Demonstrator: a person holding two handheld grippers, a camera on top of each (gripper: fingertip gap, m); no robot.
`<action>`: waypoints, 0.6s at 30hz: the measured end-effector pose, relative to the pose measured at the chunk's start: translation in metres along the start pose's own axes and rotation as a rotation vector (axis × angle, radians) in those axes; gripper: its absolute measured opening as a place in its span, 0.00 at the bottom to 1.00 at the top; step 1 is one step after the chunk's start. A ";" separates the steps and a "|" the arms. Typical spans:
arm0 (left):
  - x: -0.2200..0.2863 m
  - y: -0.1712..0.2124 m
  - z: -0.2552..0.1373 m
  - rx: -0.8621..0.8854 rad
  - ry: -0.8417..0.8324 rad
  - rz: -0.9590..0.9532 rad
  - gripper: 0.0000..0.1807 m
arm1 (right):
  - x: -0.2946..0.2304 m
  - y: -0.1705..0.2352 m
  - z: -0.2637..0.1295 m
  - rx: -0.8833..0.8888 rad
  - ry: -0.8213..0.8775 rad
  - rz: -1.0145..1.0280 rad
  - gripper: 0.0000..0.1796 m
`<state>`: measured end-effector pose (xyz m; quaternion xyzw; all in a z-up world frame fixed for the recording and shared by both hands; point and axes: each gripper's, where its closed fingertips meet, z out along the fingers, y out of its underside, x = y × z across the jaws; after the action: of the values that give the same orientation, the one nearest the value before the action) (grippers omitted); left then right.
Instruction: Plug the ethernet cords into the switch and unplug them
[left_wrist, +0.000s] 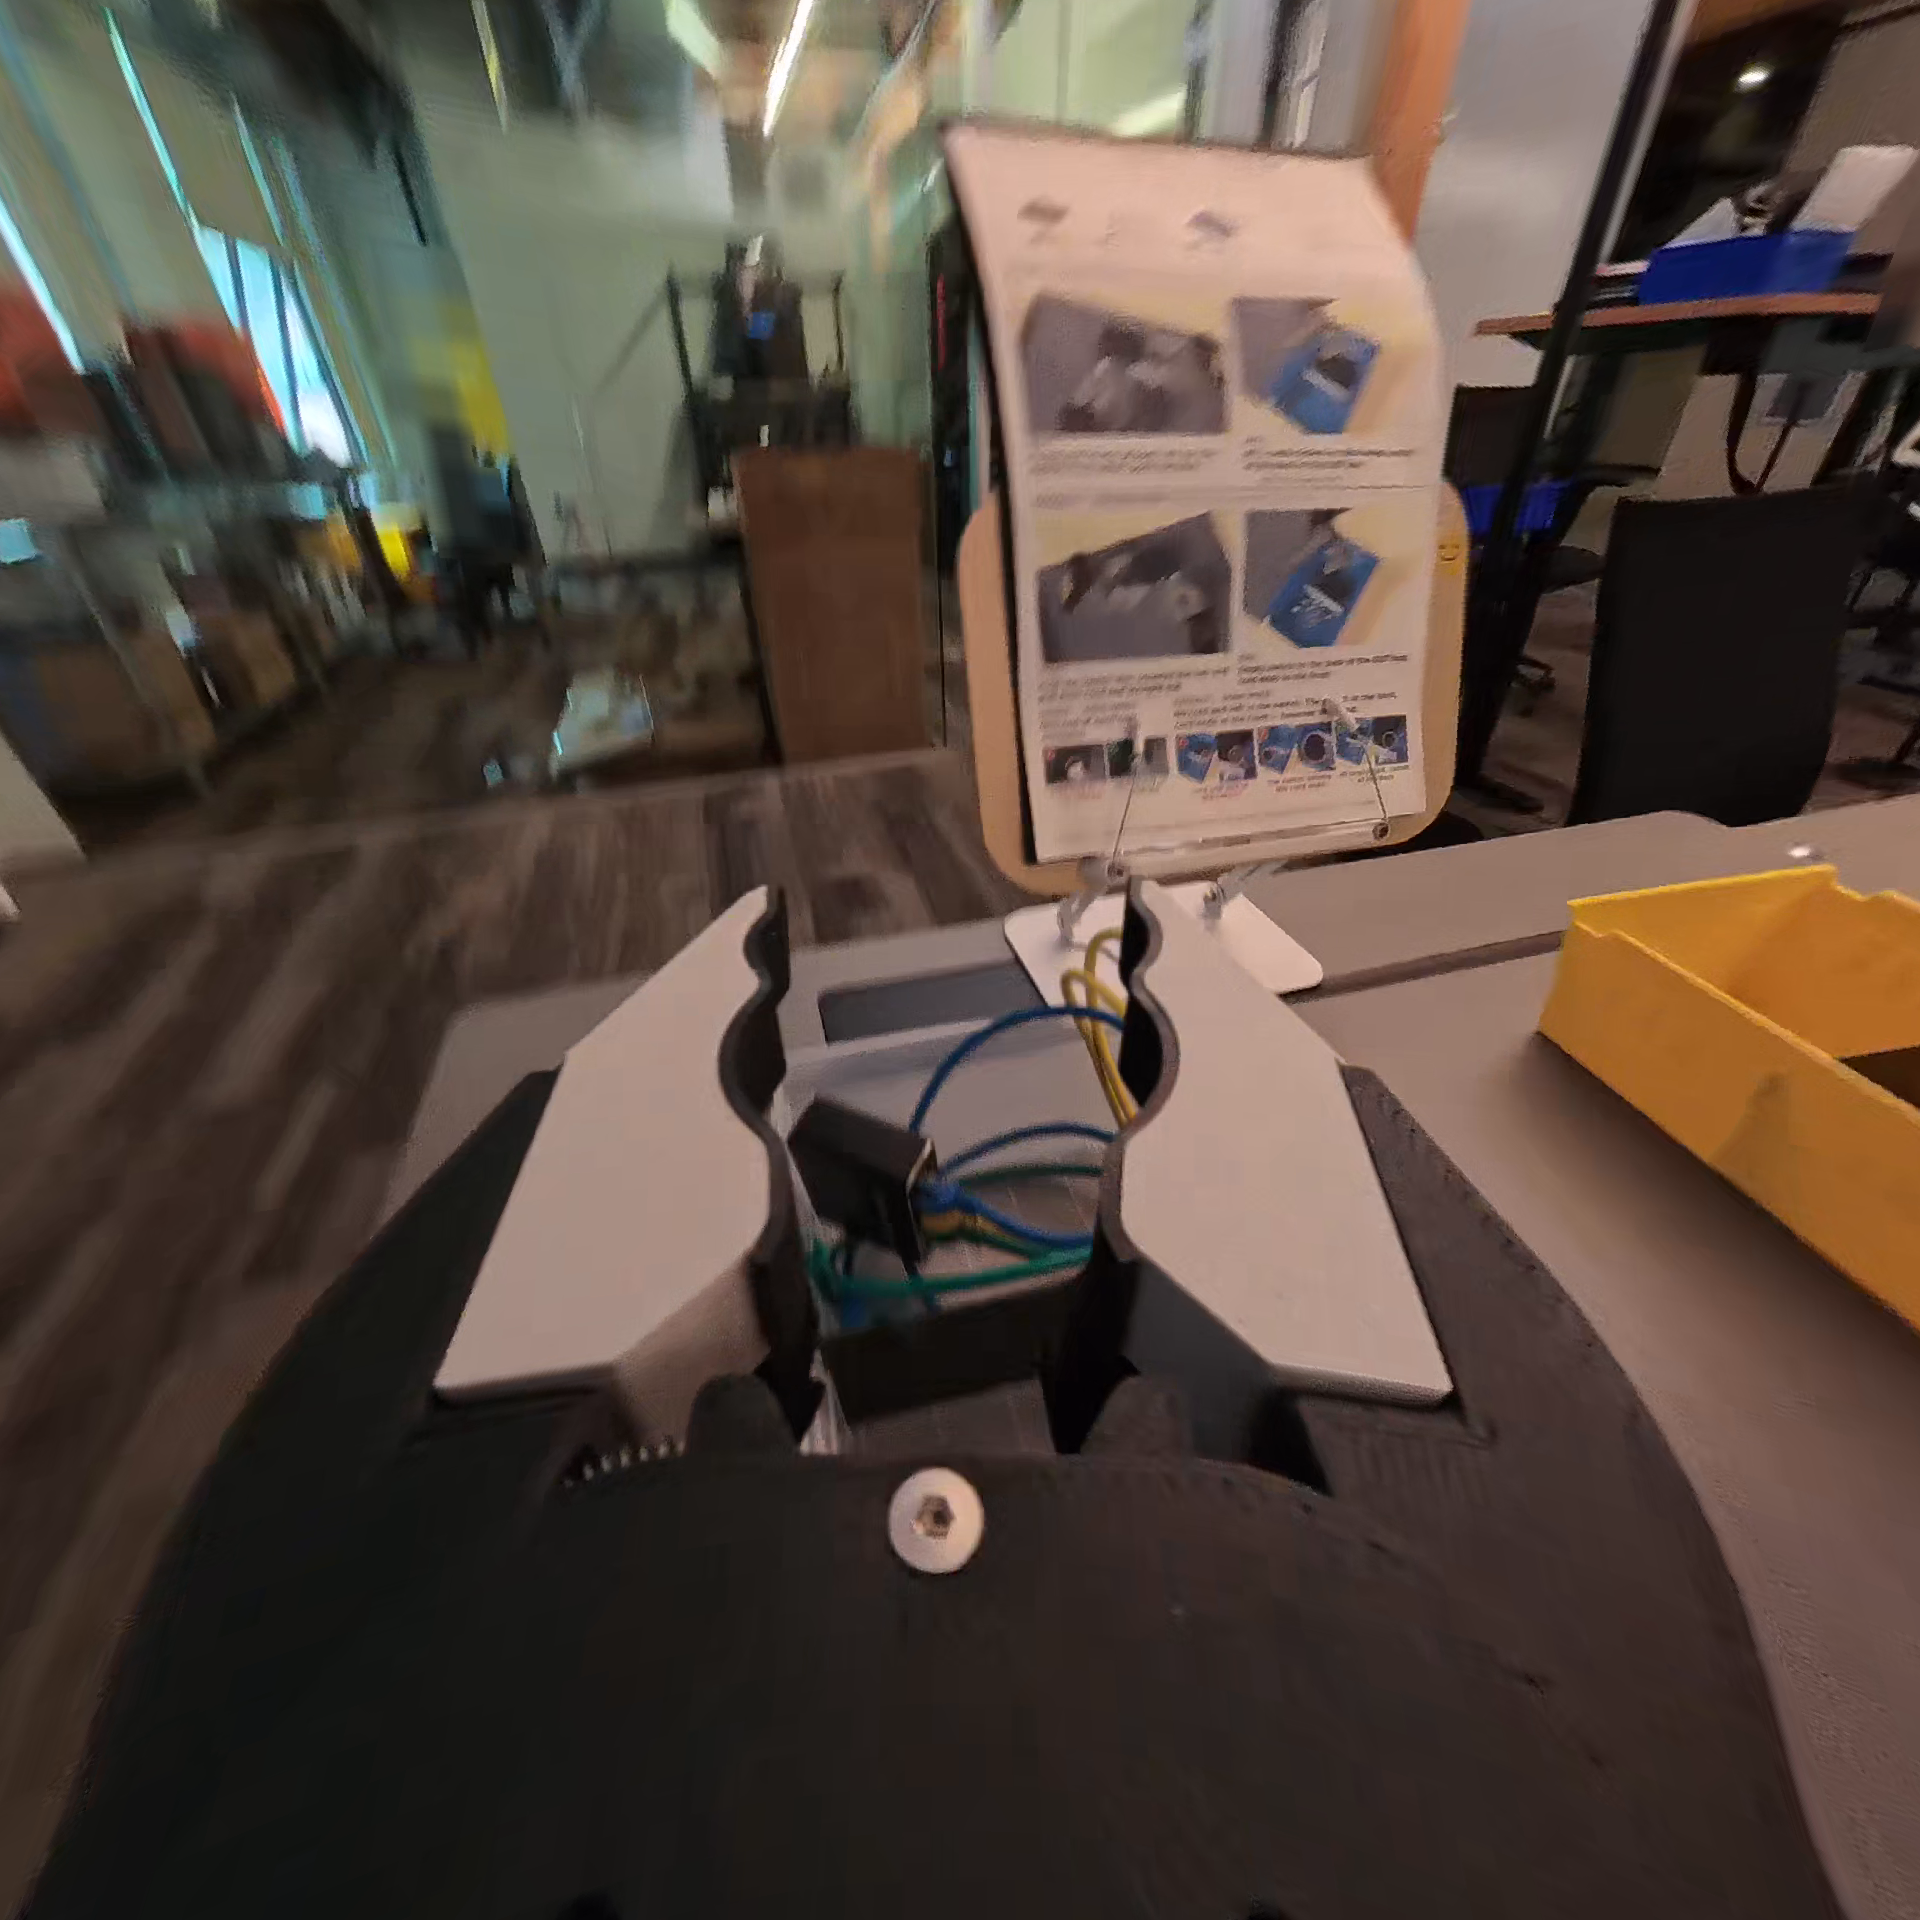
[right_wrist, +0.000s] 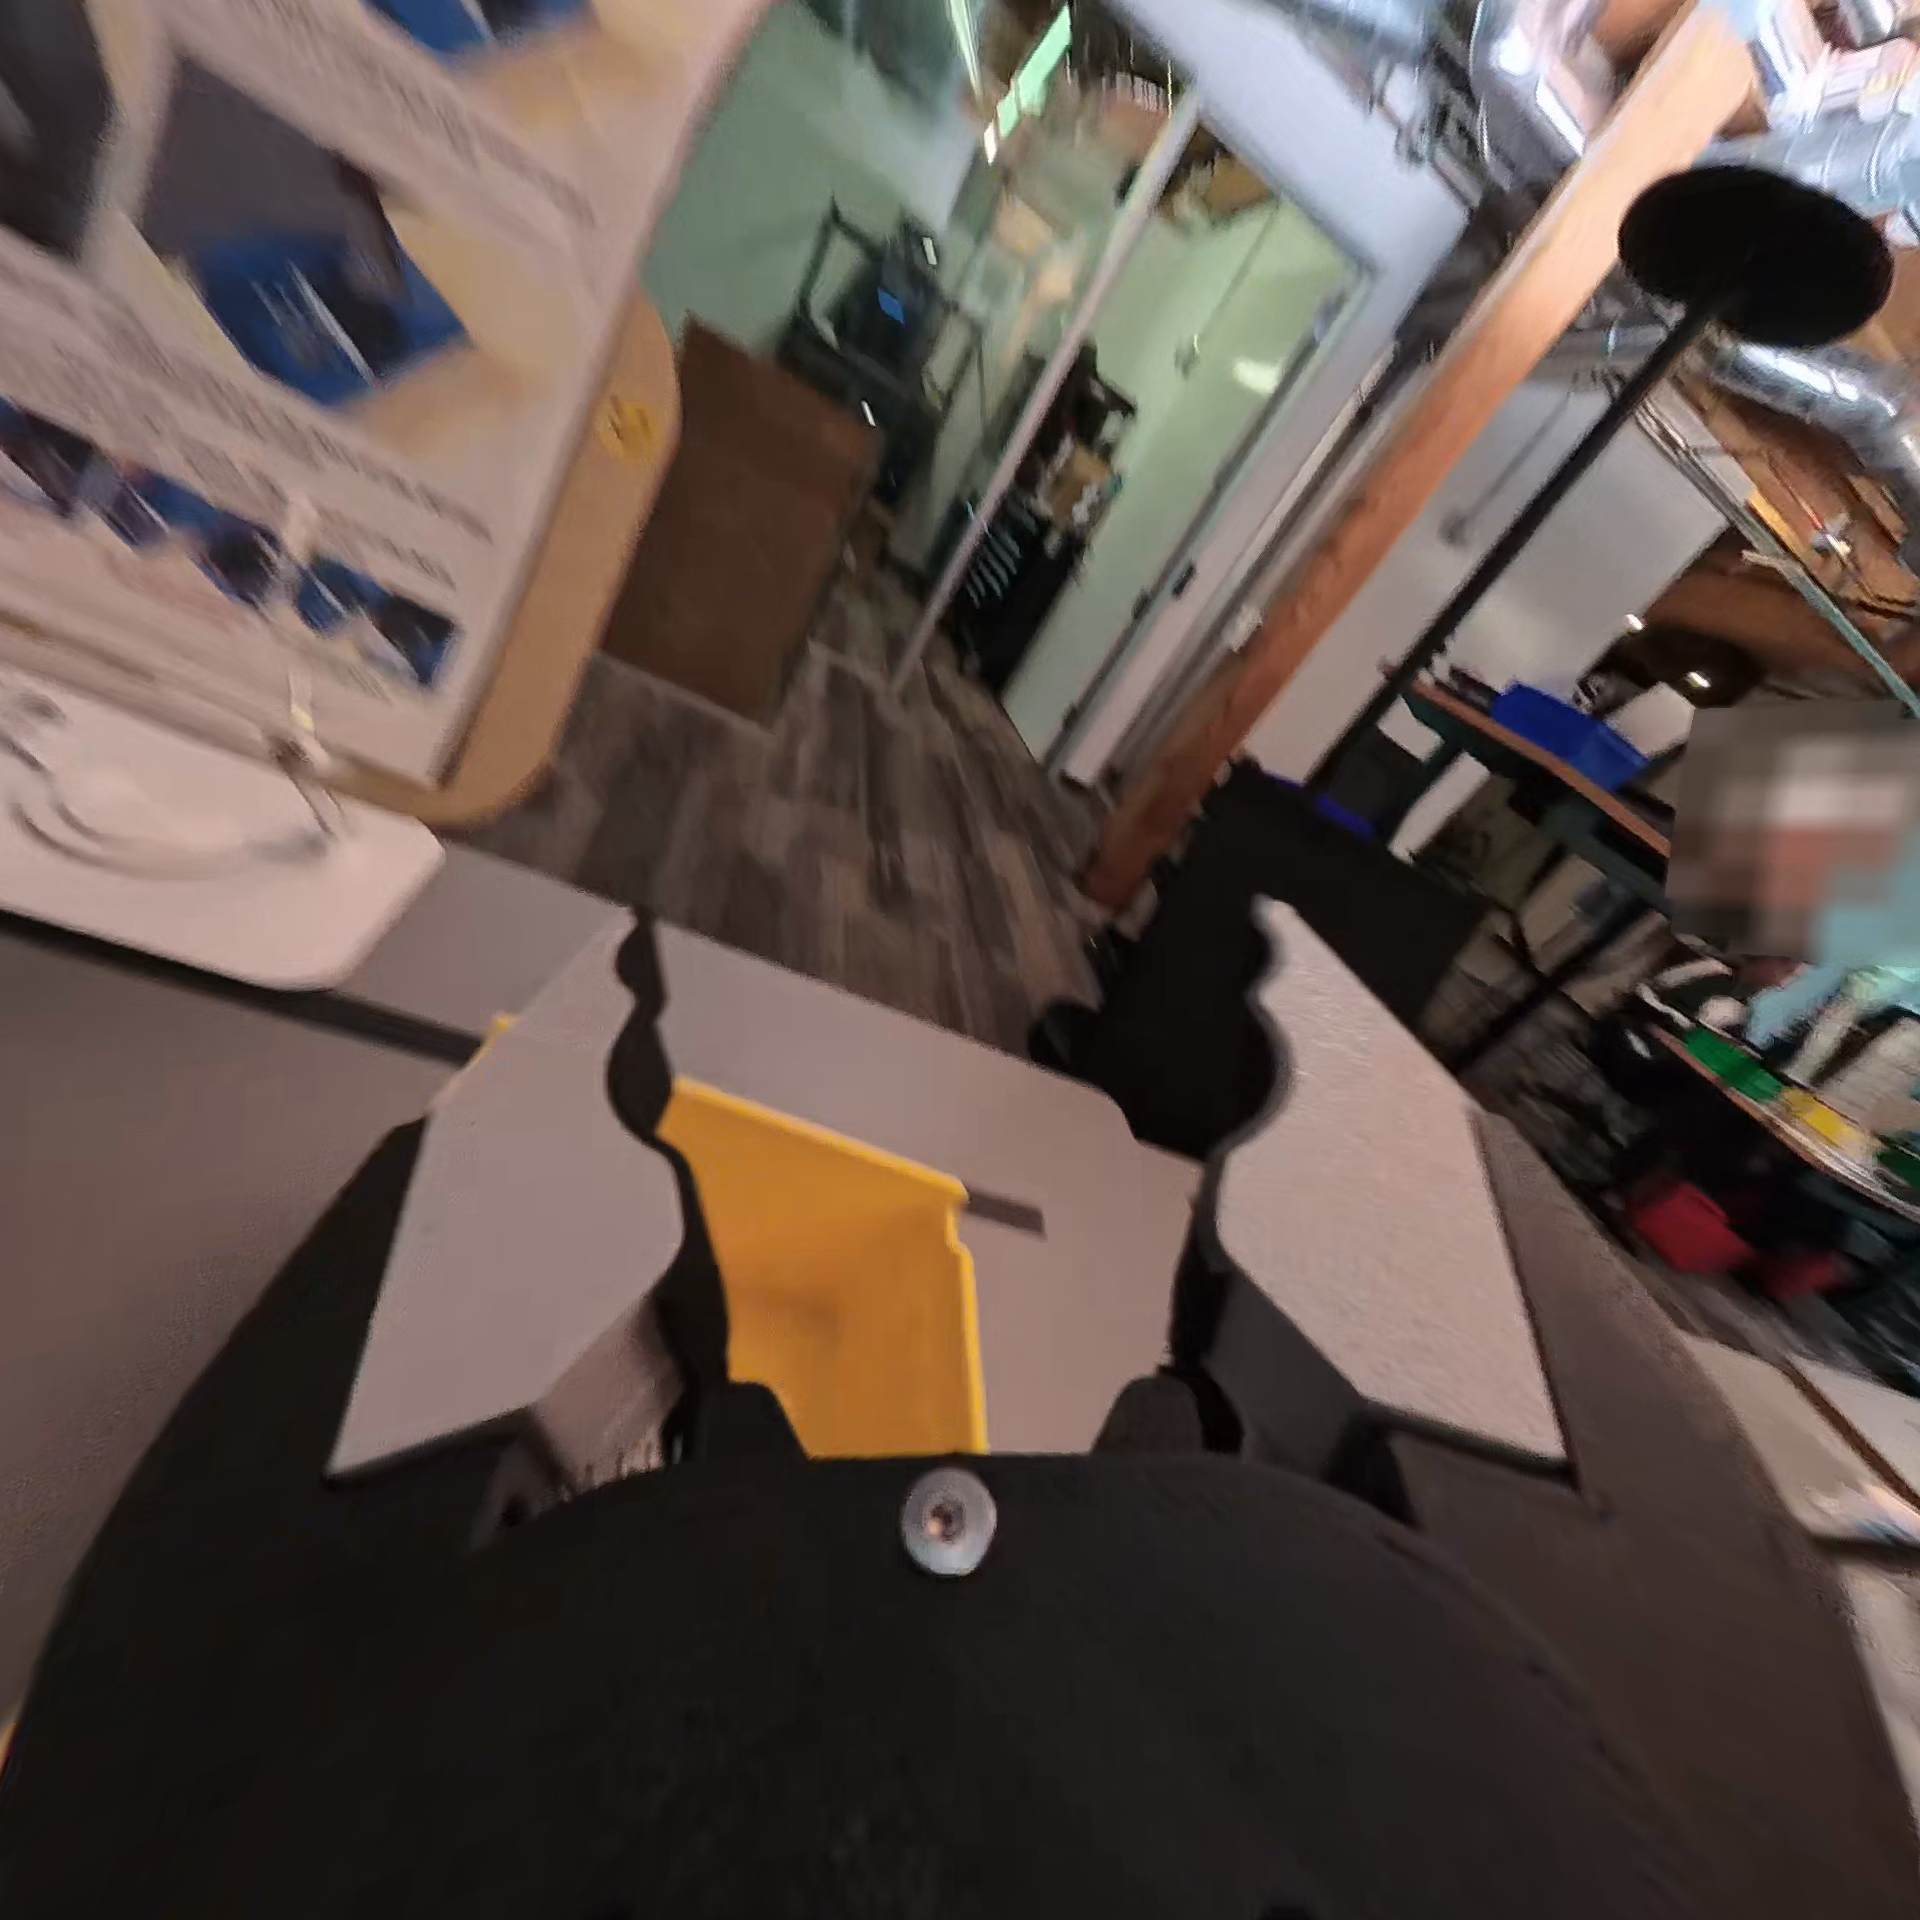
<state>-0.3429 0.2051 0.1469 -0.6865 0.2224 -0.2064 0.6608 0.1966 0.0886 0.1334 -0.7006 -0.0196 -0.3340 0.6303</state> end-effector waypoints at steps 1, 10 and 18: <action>0.011 -0.004 0.004 0.049 0.000 0.071 0.35 | -0.004 -0.016 0.001 0.071 -0.014 0.039 0.71; 0.083 0.024 0.060 0.024 0.175 0.137 0.67 | -0.031 -0.063 0.008 0.352 -0.077 0.221 0.59; 0.095 0.017 0.070 0.104 0.225 0.247 0.49 | -0.045 -0.059 0.013 0.431 -0.258 0.315 0.39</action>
<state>-0.2253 0.2064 0.1260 -0.5916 0.3667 -0.2102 0.6866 0.1411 0.1303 0.1629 -0.5815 -0.0612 -0.1283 0.8010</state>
